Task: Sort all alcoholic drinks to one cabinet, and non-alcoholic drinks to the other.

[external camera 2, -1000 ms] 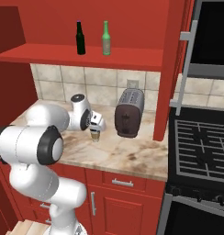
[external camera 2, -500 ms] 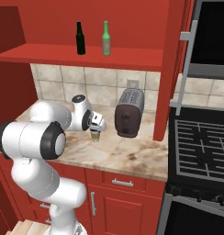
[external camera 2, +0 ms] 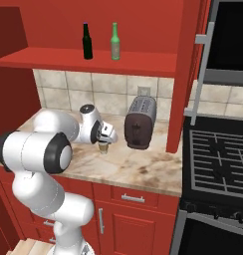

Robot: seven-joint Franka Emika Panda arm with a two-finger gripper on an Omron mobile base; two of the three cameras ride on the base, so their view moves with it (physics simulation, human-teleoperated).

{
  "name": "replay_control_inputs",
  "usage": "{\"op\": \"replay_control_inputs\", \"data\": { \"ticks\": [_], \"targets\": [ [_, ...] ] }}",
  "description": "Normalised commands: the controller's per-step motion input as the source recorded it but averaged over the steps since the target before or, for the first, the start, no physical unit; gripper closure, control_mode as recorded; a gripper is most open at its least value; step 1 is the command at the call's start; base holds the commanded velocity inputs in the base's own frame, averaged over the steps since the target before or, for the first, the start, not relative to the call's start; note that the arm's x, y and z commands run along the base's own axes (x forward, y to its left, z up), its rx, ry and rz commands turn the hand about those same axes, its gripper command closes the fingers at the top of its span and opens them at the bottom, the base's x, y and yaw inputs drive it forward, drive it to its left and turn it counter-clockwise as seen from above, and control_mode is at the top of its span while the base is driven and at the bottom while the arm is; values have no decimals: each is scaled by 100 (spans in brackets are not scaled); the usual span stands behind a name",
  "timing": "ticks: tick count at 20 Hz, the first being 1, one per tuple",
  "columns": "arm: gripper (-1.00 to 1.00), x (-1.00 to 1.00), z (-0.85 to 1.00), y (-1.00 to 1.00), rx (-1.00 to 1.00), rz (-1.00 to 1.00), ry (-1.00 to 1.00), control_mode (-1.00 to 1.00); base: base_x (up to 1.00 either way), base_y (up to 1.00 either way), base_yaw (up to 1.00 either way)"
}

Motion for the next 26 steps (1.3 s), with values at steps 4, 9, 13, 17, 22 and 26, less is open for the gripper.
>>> {"op": "replay_control_inputs", "data": {
  "ticks": [4, 9, 13, 17, 22, 26],
  "targets": [
    [-100, 4, -7, -3, 0, 0, -2, -100, 0, 0, 0],
    [-100, 5, -9, 0, 0, 0, -2, -100, 0, 0, 0],
    [-100, 14, -5, 0, 0, 0, 0, -100, 0, 0, 0],
    [-100, 14, -3, 0, 0, 0, 0, -100, 0, 0, 0],
    [-100, 15, 0, 0, 0, 0, 0, -100, 0, 0, 0],
    [-100, 9, 0, 0, 0, 0, 0, -100, 0, 0, 0]
  ]
}}
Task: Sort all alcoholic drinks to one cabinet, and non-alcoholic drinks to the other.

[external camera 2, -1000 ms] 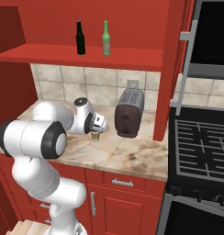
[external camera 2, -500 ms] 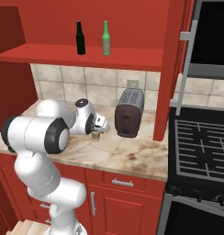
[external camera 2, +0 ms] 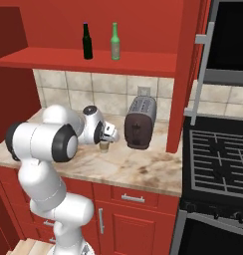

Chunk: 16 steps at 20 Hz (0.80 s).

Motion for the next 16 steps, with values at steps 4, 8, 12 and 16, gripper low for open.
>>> {"op": "replay_control_inputs", "data": {
  "ticks": [4, 8, 12, 16],
  "targets": [
    [-100, 11, -9, 0, 0, 0, 0, -100, 0, 0, 0],
    [100, 2, -17, 0, 0, 0, 0, -100, 0, 0, 0],
    [100, 0, -2, 3, 0, 0, 1, -100, 0, 0, 0],
    [100, -15, 2, 0, 0, 0, 2, -100, 0, 0, 0]
  ]
}}
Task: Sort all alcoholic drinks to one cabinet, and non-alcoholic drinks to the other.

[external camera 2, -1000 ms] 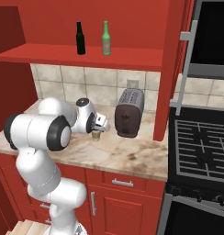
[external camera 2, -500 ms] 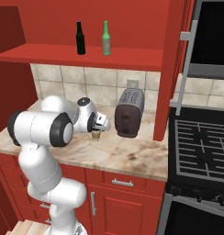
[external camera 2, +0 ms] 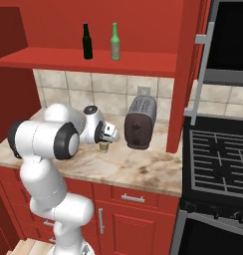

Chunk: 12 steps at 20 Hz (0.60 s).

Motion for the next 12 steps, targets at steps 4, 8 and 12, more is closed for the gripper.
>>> {"op": "replay_control_inputs", "data": {
  "ticks": [4, 8, 12],
  "targets": [
    [100, -57, 57, 0, 0, 0, 0, -100, 0, 0, 0],
    [100, -69, 76, 0, 0, 0, 0, -100, 0, 0, 0],
    [100, -65, 73, 0, 0, 0, 1, -100, 0, 0, 0]
  ]
}}
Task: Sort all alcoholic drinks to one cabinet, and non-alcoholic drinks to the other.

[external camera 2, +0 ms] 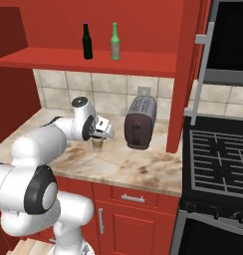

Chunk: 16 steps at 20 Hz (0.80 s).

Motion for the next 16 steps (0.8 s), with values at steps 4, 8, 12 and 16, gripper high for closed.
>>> {"op": "replay_control_inputs", "data": {
  "ticks": [4, 8, 12, 16],
  "targets": [
    [100, -61, 77, 0, 0, 0, 3, -100, 0, 0, 0],
    [100, -53, 76, 0, 0, 0, 4, -100, 0, 0, 0],
    [100, -73, 61, 0, 0, 0, 0, -100, 0, 0, 0],
    [100, -78, 44, -1, 0, 0, 0, -100, 0, 0, 0]
  ]
}}
